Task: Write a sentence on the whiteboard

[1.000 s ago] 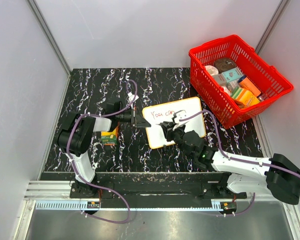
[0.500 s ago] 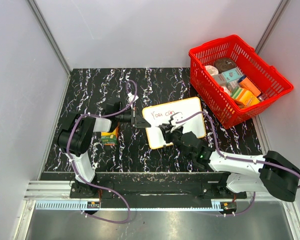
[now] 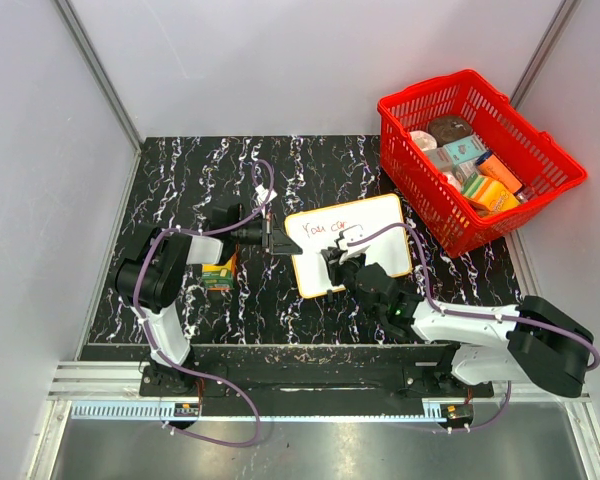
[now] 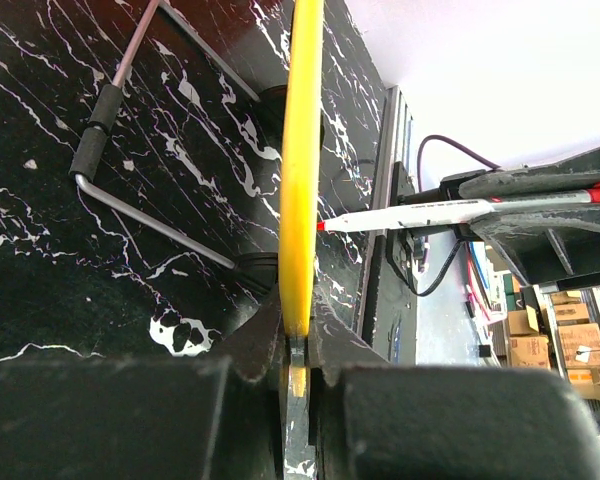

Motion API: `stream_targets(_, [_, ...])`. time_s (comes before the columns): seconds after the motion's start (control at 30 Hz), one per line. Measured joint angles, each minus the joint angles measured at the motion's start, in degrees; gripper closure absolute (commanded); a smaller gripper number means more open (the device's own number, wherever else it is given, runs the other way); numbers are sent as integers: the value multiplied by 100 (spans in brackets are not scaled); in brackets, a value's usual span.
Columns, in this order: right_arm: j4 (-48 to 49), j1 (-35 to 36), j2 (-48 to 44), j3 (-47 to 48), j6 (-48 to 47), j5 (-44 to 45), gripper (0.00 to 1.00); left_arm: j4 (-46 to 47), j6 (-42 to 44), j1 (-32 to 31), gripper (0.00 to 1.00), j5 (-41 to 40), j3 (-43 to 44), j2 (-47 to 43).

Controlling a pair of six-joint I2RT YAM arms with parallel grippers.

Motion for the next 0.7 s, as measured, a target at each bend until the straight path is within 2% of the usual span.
stream_targets(0.7, [-87,0,120,155,157,-66,100,101,-59,0,100,42,-48,-11])
